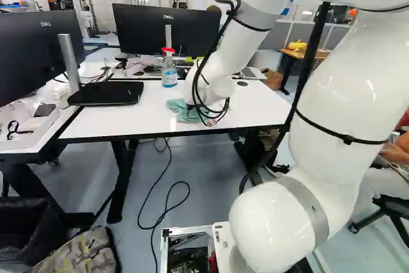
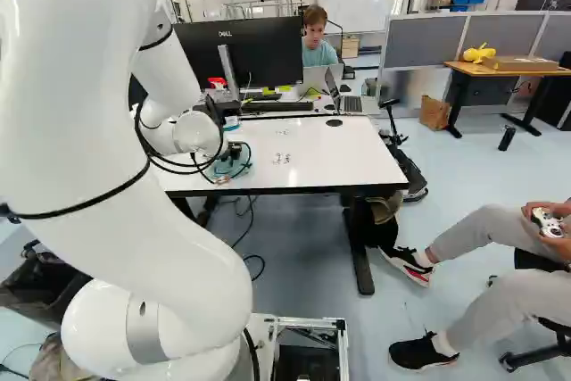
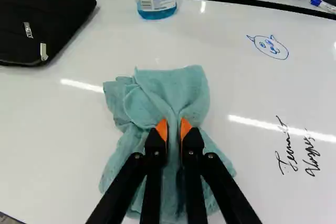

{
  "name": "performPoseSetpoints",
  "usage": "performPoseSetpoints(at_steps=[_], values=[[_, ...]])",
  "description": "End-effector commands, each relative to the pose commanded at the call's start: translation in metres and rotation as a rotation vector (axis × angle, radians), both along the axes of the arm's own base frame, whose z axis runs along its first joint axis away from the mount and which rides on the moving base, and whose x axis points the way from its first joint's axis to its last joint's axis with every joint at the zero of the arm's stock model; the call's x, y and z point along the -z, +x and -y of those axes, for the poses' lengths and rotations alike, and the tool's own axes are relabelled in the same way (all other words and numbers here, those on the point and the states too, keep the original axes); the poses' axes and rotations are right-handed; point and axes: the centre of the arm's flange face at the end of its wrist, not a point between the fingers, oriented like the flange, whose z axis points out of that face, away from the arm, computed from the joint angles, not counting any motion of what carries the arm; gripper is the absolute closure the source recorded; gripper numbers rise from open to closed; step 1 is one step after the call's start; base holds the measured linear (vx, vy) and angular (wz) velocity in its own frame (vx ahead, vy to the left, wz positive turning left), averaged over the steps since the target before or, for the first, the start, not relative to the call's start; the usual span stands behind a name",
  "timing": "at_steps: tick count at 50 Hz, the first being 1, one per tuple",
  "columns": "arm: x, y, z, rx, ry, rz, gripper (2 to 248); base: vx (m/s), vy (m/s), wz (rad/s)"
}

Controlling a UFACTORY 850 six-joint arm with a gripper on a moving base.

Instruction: Clean the table with the green towel

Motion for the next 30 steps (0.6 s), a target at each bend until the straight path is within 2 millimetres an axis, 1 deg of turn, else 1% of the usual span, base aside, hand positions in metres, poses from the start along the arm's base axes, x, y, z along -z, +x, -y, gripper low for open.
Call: performPoseSetpoints(at_steps=[30], values=[[-0.033, -0.010, 0.003, 0.000, 0.019, 0.075, 202, 0.000, 0.000, 0.000]])
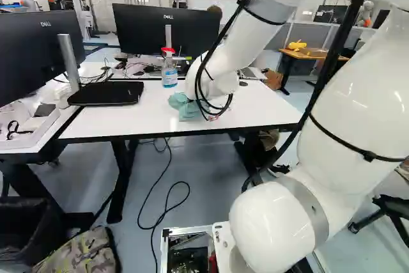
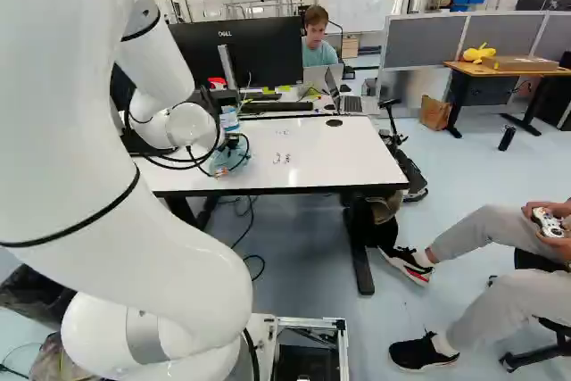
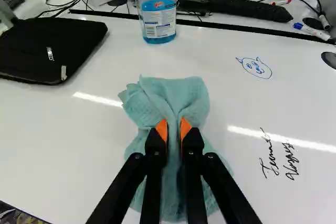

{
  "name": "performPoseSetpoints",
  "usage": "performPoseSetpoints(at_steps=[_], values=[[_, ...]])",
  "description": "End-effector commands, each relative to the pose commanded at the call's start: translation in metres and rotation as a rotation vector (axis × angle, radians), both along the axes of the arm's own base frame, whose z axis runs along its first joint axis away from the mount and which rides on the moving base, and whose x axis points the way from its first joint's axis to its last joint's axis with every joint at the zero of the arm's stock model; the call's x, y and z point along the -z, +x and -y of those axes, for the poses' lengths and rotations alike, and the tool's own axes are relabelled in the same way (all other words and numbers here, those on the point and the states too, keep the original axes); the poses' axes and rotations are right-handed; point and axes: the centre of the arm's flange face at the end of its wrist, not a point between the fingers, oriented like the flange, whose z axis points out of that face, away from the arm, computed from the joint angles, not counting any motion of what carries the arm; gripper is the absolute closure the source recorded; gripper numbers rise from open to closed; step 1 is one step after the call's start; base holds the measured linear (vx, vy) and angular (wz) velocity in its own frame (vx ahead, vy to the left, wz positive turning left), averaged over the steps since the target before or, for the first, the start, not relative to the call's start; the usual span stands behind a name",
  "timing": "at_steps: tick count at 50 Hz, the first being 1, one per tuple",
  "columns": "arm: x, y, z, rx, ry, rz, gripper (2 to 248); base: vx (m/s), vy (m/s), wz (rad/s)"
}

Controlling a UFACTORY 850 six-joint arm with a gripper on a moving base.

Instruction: Clean the table with the green towel

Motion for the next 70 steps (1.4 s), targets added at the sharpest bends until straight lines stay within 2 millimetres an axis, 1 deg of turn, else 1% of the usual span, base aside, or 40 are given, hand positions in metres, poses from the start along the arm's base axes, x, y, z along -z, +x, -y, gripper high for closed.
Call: performPoseSetpoints(at_steps=[7, 12, 31, 36, 50, 70], values=[[-0.007, -0.003, 0.002, 0.002, 0.004, 0.018, 202, 0.000, 0.000, 0.000], [-0.007, -0.006, 0.005, 0.009, 0.004, 0.018, 202, 0.000, 0.000, 0.000], [-0.005, -0.034, 0.030, 0.055, 0.005, 0.022, 202, 0.000, 0.000, 0.000], [-0.005, -0.039, 0.037, 0.071, 0.005, 0.023, 202, 0.000, 0.000, 0.000], [-0.004, -0.045, 0.057, 0.123, 0.005, 0.026, 202, 0.000, 0.000, 0.000], [-0.004, -0.049, 0.085, 0.201, 0.004, 0.028, 202, 0.000, 0.000, 0.000]])
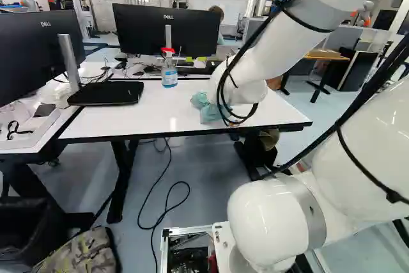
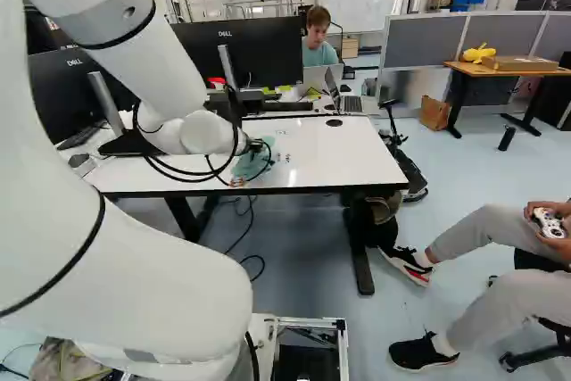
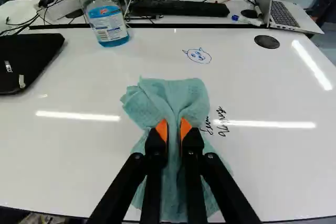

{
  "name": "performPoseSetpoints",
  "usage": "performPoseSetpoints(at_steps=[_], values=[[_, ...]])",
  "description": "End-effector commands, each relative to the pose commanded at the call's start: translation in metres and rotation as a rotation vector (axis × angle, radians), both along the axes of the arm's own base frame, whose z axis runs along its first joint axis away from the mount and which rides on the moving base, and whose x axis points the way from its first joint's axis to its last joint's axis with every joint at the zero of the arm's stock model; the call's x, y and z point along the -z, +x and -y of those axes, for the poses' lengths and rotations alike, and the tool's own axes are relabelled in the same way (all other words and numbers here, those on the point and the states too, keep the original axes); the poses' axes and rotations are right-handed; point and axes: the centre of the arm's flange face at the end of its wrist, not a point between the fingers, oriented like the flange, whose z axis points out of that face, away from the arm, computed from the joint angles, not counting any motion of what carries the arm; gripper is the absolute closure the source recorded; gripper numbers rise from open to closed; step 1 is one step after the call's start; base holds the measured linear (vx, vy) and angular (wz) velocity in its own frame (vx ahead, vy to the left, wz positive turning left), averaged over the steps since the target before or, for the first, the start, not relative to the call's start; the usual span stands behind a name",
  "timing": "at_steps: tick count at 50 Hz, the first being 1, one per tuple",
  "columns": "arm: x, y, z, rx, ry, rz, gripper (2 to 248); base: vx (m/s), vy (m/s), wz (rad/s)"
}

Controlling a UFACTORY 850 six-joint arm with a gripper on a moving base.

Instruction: Clean the table with the green towel

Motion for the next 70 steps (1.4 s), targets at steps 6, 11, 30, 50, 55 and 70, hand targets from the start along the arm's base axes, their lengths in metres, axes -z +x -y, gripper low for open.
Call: performPoseSetpoints(at_steps=[6, 11, 30, 50, 55, 70], values=[[0.000, 0.000, 0.008, 0.024, 0.000, 0.000, 202, 0.000, 0.000, 0.000], [0.000, 0.000, 0.015, 0.043, 0.000, 0.000, 202, 0.000, 0.000, 0.000], [-0.001, 0.008, 0.041, 0.115, 0.000, -0.003, 202, 0.000, 0.000, 0.000], [0.006, 0.011, 0.042, 0.116, 0.000, -0.021, 202, 0.000, 0.000, 0.000], [0.011, 0.013, 0.042, 0.116, 0.000, -0.035, 202, 0.000, 0.000, 0.000], [0.026, 0.018, 0.042, 0.116, 0.001, -0.078, 202, 0.000, 0.000, 0.000]])
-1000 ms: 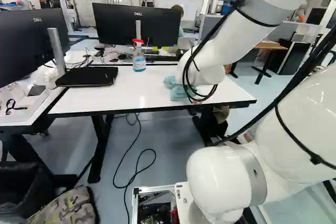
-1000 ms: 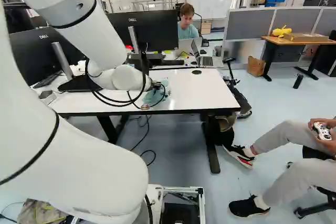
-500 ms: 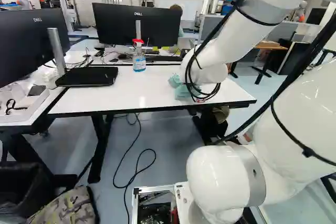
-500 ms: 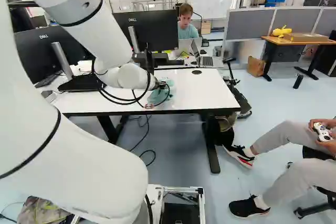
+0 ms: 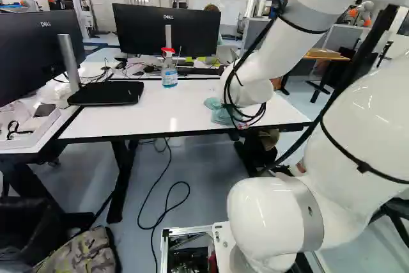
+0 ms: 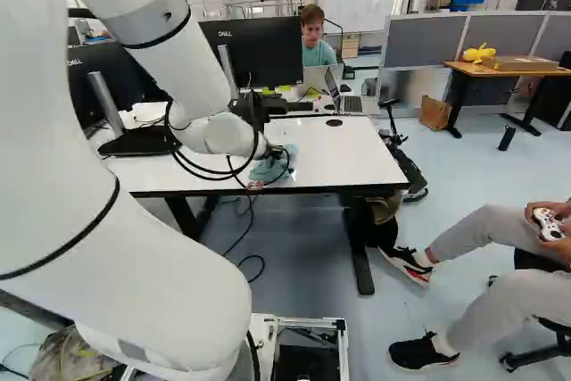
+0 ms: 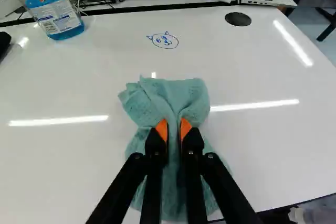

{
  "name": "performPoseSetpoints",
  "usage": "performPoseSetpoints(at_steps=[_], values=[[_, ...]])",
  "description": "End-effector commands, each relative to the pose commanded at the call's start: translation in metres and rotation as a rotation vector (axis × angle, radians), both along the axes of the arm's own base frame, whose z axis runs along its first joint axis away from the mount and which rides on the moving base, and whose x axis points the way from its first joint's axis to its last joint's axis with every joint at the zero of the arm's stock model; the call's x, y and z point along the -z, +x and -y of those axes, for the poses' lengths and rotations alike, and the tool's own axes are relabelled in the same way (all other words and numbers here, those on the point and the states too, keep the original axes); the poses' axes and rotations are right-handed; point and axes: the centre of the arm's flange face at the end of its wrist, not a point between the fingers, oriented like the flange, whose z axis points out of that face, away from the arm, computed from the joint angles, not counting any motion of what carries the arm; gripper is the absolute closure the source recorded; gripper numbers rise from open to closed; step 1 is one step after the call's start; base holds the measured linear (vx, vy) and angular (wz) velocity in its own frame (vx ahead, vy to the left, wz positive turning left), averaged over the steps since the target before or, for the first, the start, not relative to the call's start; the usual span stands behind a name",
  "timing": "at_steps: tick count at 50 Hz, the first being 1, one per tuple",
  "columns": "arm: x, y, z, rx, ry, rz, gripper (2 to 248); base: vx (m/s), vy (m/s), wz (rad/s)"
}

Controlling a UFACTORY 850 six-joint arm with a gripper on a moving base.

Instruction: Clean the table with the green towel

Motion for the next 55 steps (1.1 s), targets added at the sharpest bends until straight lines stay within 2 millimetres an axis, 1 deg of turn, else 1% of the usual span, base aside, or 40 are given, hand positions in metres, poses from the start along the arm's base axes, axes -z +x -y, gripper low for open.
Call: performPoseSetpoints(at_steps=[5, 55], values=[[0.0052, 0.0020, 0.0001, 0.000, 0.001, -0.014, 202, 0.000, 0.000, 0.000], [0.0095, -0.0010, -0.0001, 0.000, 0.005, -0.080, 202, 0.000, 0.000, 0.000]])
